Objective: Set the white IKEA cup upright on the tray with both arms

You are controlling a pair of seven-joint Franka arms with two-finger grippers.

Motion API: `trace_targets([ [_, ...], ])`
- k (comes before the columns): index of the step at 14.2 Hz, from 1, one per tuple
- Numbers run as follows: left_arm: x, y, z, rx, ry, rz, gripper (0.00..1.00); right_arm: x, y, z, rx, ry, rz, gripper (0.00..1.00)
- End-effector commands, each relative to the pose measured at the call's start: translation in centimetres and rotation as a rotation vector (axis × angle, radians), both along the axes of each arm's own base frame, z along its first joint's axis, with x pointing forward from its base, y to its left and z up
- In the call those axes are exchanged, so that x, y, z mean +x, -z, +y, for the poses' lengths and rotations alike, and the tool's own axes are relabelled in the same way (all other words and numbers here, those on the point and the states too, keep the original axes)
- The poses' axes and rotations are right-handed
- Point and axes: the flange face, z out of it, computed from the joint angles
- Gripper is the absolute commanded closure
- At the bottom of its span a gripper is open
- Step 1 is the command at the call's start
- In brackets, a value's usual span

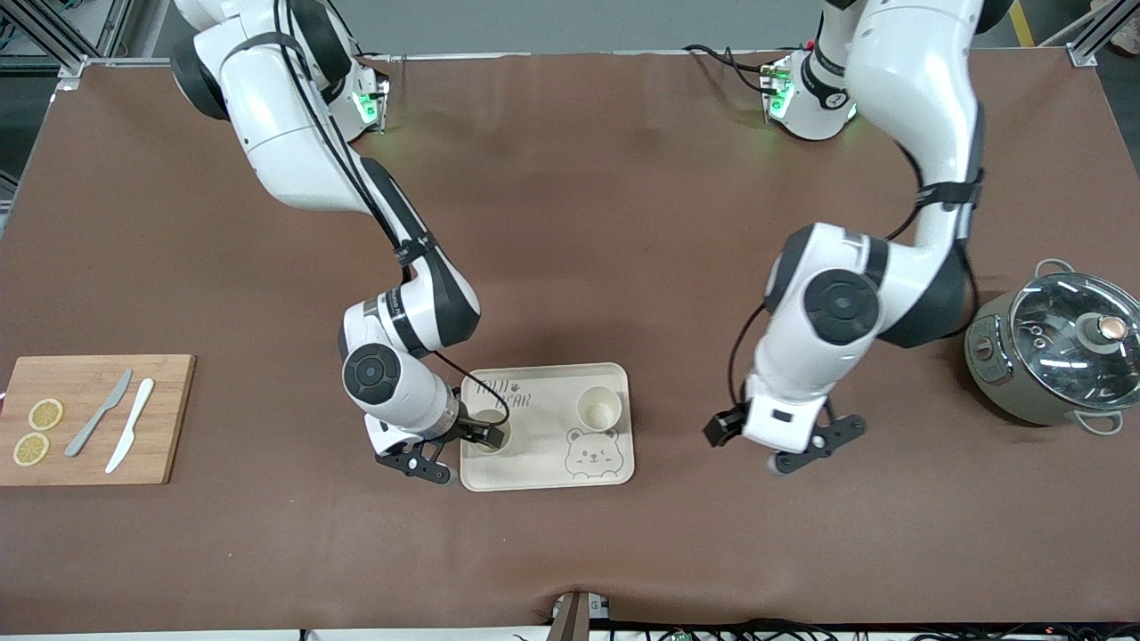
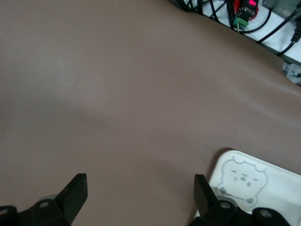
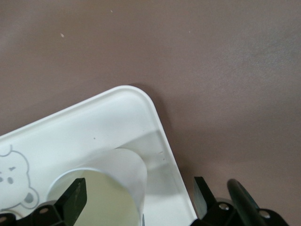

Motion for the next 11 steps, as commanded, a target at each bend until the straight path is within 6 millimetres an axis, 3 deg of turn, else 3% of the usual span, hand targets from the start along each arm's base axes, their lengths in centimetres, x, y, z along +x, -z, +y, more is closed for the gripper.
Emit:
trace_targets([
  [1,-1.8,-2.5,4.3,0.013,0.068,0.015,0.0,-0.5,-3.7,-0.4,0.001,-0.004,0.035,0.0],
  [3,-2.5,-3.7,7.1,0.026,0.124,0.026,0.0,-1.2,-7.0,-0.3,-0.002,-0.014,0.059,0.0],
  [9,-4.2,-8.1,14.7,0.052,0.257,0.053,0.0,-5.5,-20.2,-1.9,-0.014,-0.044,0.118,0.0],
  [11,-5.1,-10.1,16.8,0.057,0.294,0.067,0.0,-7.6,-22.7,-2.9,-0.014,-0.066,0.114,0.0],
])
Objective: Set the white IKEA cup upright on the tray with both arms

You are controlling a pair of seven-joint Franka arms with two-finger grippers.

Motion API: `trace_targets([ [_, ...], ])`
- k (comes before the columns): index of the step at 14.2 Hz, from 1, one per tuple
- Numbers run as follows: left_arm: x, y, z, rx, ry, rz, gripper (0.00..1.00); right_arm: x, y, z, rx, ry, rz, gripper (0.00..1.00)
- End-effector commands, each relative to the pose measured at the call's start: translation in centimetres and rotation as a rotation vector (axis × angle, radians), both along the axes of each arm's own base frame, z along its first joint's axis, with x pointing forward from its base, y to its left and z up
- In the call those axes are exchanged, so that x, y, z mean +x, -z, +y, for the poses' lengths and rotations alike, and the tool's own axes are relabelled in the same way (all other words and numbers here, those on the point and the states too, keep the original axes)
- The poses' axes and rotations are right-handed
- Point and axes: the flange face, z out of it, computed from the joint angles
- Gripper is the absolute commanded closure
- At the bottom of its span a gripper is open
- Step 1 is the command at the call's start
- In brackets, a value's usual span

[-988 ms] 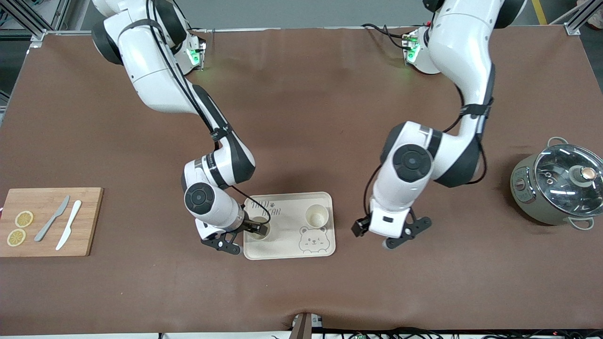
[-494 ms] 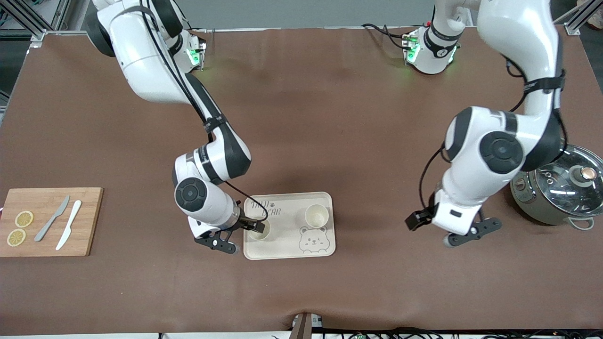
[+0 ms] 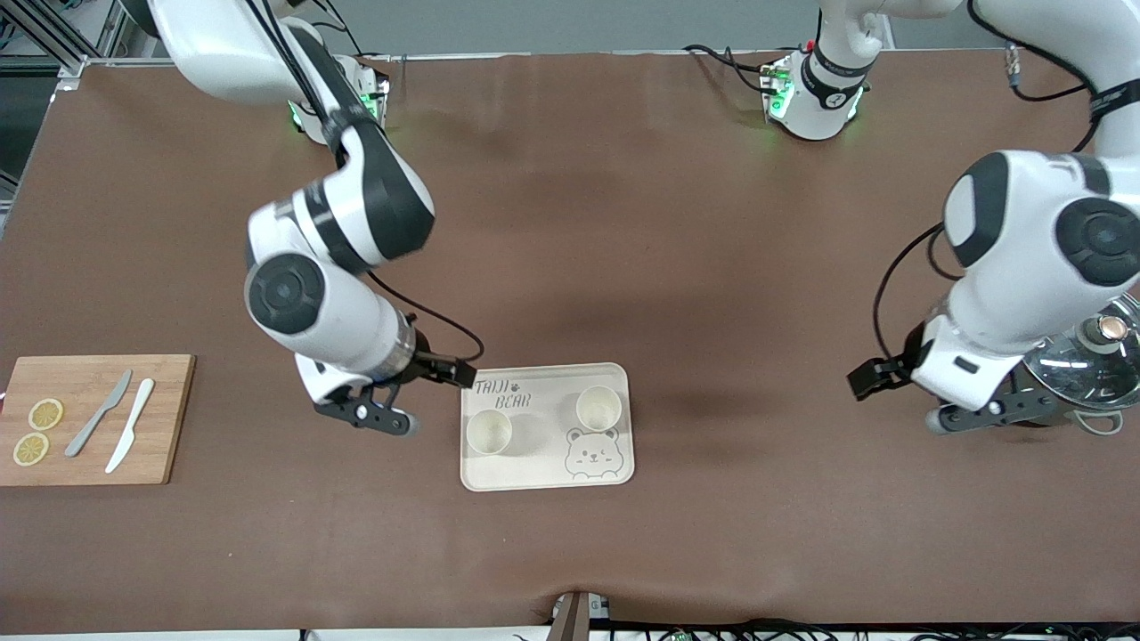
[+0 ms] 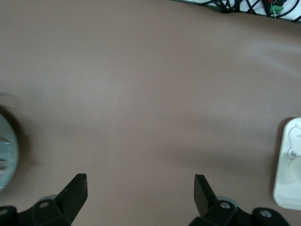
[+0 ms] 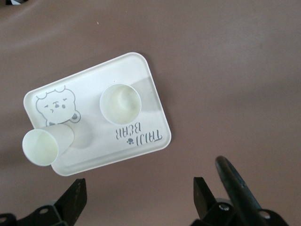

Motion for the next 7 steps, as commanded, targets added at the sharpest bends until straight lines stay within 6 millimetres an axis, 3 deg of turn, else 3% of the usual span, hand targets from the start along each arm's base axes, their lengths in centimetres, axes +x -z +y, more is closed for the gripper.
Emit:
trace_targets([
  [1,-2.4,-3.0,2.4,0.007,0.068,0.024,0.0,-3.4,-2.6,-2.0,0.004,-0.038,0.014,0.0],
  [7,-5.6,-9.2,5.9,0.009,0.128,0.032,0.0,-4.7,-7.4,-10.9,-0.014,-0.139,0.083,0.0],
])
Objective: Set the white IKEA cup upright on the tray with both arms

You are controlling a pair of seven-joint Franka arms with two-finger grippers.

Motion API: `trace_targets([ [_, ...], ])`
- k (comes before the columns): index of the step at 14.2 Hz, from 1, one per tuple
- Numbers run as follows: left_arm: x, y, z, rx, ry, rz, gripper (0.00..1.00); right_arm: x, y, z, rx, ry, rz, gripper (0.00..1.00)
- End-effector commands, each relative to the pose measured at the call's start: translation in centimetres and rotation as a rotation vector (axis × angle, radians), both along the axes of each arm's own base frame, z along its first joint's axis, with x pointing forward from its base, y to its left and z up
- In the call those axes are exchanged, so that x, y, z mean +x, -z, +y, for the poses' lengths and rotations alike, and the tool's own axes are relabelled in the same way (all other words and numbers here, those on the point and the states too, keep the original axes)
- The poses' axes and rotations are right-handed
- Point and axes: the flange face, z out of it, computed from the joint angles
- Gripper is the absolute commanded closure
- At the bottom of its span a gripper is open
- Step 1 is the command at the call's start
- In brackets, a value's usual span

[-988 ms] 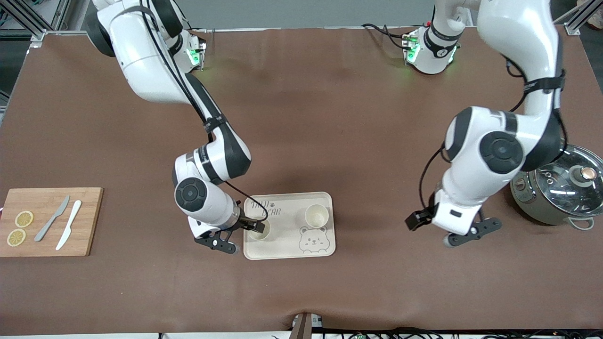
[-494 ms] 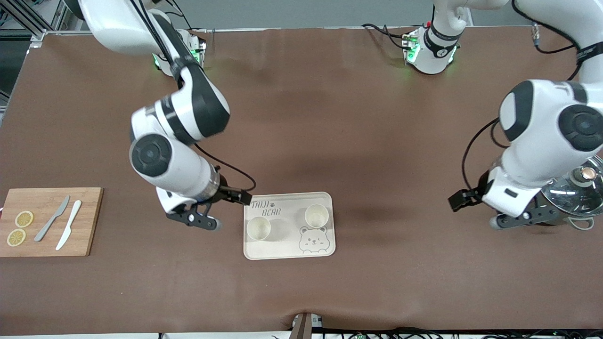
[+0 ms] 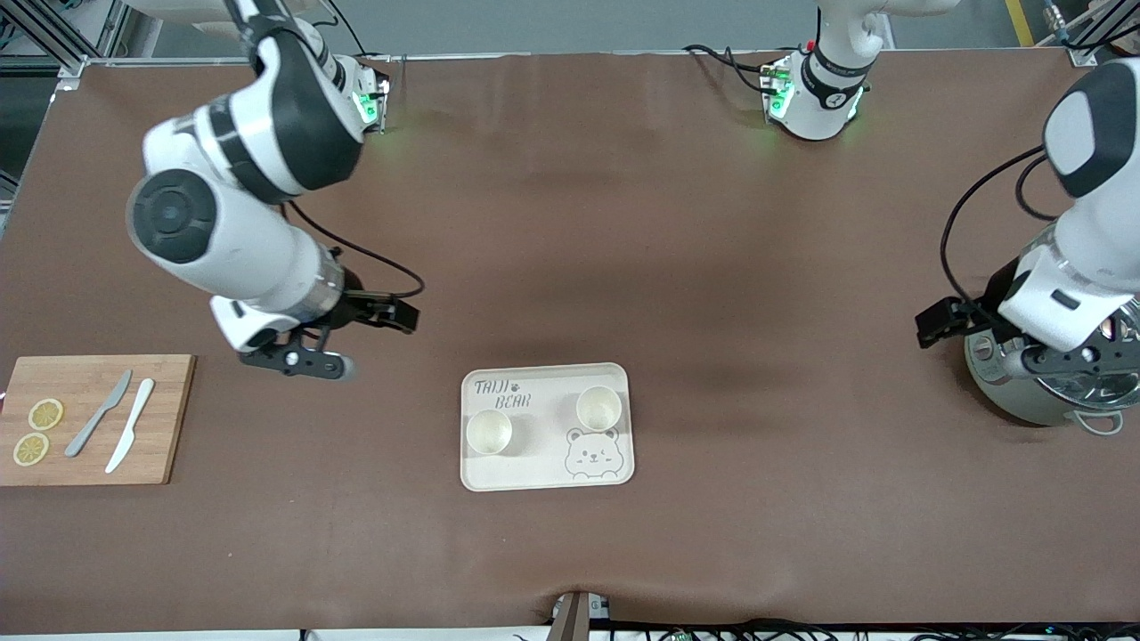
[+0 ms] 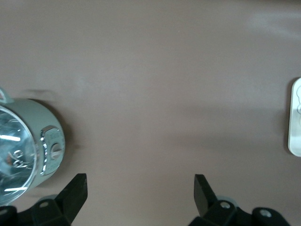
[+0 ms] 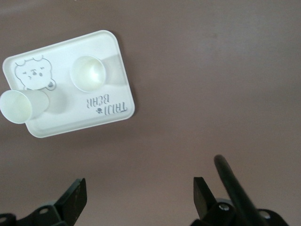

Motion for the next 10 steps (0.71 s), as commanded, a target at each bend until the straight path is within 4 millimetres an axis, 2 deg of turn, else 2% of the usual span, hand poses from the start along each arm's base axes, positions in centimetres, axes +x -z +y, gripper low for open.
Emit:
trace_targets([
  [1,-1.7,-2.7,0.8,-0.003,0.011,-0.022,0.0,-1.3,-2.7,-4.7,0.011,-0.046,0.016,0.0],
  [5,-2.2,-6.8,1.2,-0.004,0.0,-0.039,0.0,-2.7,-7.4,-14.3,0.03,-0.091,0.021,0.0],
  [6,-2.3,-7.3,1.4,-0.004,-0.005,-0.037,0.0,-3.1,-8.6,-16.6,0.013,-0.095,0.005,0.0],
  [8,-2.3,-7.5,1.6,-0.002,-0.008,-0.039,0.0,-3.7,-10.0,-20.3,-0.026,-0.099,-0.021,0.0],
  [10,-2.5,-8.9,2.4,-0.008,-0.021,-0.033,0.0,-4.4,-9.8,-25.3,-0.016,-0.101,-0.024,0.0],
])
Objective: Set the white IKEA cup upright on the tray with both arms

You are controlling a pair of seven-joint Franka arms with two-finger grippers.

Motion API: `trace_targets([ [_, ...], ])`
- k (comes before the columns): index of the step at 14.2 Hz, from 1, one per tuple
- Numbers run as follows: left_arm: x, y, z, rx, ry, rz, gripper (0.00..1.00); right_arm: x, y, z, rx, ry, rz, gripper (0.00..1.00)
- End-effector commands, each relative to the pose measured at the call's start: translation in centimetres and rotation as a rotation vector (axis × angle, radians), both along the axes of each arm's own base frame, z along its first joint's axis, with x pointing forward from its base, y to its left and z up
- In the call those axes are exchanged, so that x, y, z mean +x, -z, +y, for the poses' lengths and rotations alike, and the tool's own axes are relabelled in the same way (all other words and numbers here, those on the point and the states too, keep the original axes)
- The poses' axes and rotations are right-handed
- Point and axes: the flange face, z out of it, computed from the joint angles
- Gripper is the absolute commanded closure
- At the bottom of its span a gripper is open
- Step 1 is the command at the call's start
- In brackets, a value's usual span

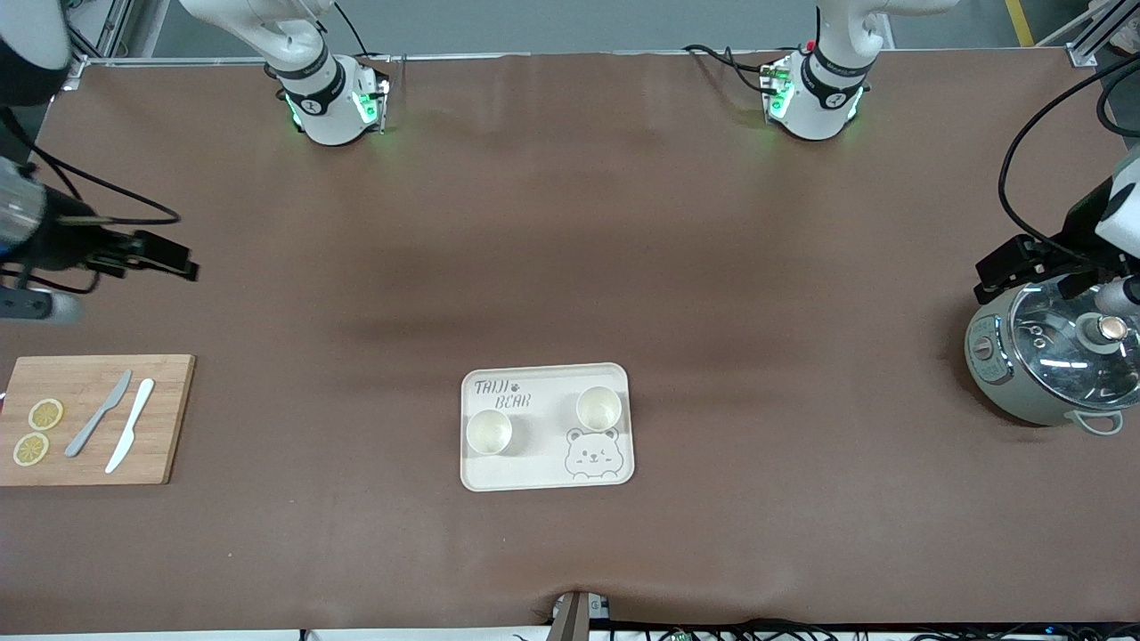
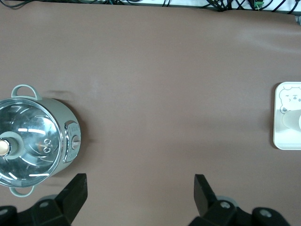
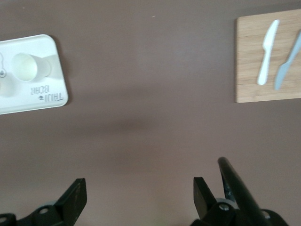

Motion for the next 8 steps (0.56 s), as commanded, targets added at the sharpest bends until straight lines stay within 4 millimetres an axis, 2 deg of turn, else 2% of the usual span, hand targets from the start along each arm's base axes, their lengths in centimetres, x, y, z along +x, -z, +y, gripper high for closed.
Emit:
trace_targets([
  [1,0.0,-1.7,1.1,-0.003,-0.012,0.021,0.0,-1.4,0.8,-5.3,-0.002,0.005,0.001,0.0],
  [2,-0.1,-2.3,1.1,-0.002,-0.011,0.017,0.0,-1.2,1.1,-6.0,-0.002,0.017,-0.004,0.0],
  [4,0.0,-2.4,1.0,-0.001,-0.011,0.015,0.0,-1.0,2.3,-6.1,-0.005,0.019,-0.013,0.0],
  [8,0.0,-2.3,1.2,-0.001,-0.014,0.016,0.0,-1.1,1.9,-5.8,-0.006,0.014,-0.013,0.0],
])
